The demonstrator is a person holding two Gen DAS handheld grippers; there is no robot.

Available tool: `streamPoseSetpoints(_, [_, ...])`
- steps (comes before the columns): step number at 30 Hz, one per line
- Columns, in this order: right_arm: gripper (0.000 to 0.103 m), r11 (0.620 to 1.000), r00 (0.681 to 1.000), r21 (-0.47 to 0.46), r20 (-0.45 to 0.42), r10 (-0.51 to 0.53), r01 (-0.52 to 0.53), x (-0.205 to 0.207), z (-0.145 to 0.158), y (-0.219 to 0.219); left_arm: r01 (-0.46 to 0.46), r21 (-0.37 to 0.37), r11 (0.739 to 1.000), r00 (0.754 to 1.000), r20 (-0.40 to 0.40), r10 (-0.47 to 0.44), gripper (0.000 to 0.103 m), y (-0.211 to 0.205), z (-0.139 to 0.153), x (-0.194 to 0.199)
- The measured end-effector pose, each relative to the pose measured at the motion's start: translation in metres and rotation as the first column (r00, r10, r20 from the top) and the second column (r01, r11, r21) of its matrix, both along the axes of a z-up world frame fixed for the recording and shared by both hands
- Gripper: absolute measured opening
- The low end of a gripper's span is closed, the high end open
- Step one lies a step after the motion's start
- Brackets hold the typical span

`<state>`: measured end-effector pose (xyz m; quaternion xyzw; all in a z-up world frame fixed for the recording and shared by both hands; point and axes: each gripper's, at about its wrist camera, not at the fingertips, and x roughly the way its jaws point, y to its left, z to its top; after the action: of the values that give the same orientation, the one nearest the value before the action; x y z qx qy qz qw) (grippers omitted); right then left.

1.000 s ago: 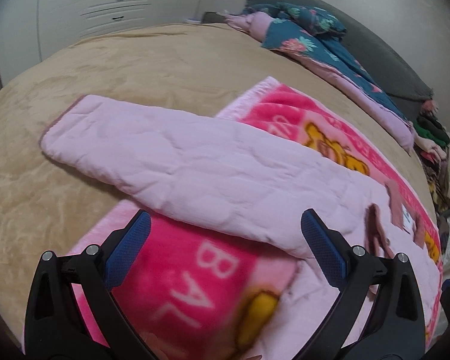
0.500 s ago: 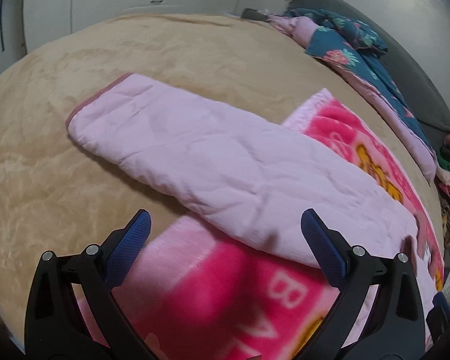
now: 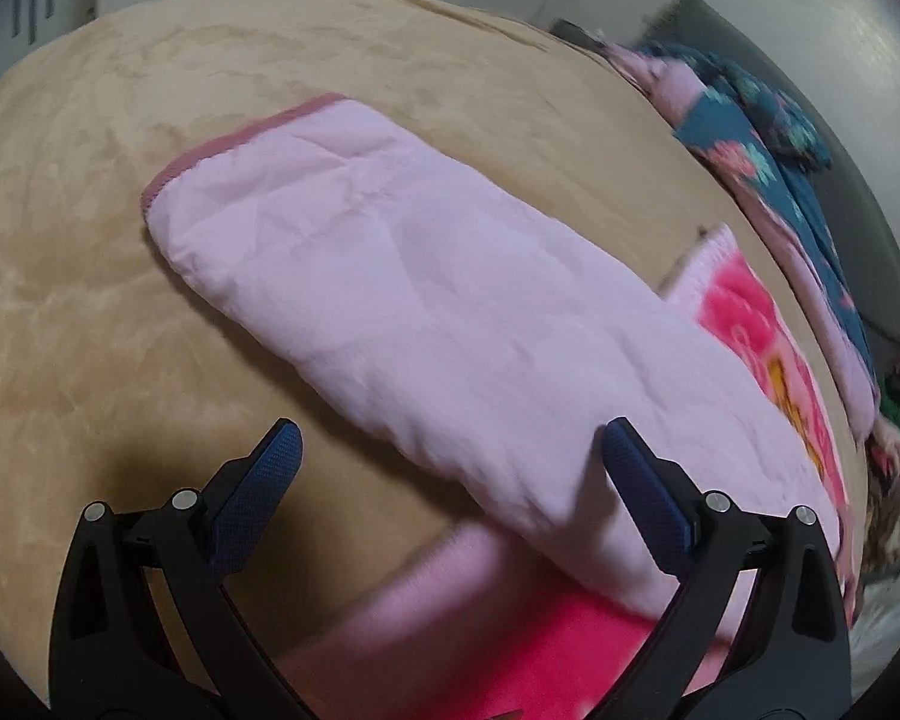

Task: Fold large clothes
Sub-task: 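Move the left tool across the jacket to the other sleeve cuff, then grasp the sleeve cuff with the left tool and lift it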

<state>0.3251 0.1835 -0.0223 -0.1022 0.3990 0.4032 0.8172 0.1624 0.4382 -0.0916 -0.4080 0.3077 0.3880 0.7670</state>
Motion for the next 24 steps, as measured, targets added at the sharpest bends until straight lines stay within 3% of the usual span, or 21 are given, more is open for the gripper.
streamPoseSetpoints(3, [0.099,1.0,1.0,-0.002,-0.012,-0.017,0.017,0.004,-0.003,-0.008,-0.055,-0.051,0.997,0.996,0.069,0.058,0.094,0.017,-0.011,-0.004])
streamPoseSetpoints(8, [0.099,0.998,0.998,0.003,-0.001,-0.064,0.064,0.014,0.003,-0.037,-0.123,-0.062,0.991,0.986,0.11,0.129,0.091,0.035,-0.01,-0.004])
streamPoseSetpoints(9, [0.099,0.997,0.997,0.009,-0.001,-0.076,0.076,0.016,0.006,-0.044,-0.131,-0.057,0.99,0.984,0.11,0.137,0.085,0.038,-0.007,-0.004])
streamPoseSetpoints(11, [0.099,0.995,0.995,0.02,-0.002,-0.095,0.095,0.018,0.011,-0.056,-0.146,-0.04,0.988,0.985,0.091,0.149,0.047,0.041,-0.001,-0.006])
streamPoseSetpoints(13, [0.099,0.993,0.994,0.037,-0.002,-0.108,0.108,0.018,0.017,-0.068,-0.154,-0.019,0.988,0.981,0.113,0.155,0.03,0.04,0.009,-0.012])
streamPoseSetpoints(17, [0.099,0.991,0.993,0.064,0.01,-0.121,0.121,0.015,0.031,-0.089,-0.116,0.072,0.991,0.982,0.155,0.104,0.019,0.025,0.046,-0.019])
streamPoseSetpoints(24, [0.099,0.983,0.989,0.122,0.038,-0.141,0.135,0.002,0.062,-0.13,-0.032,0.192,0.981,0.974,0.226,-0.012,0.012,-0.018,0.119,-0.016])
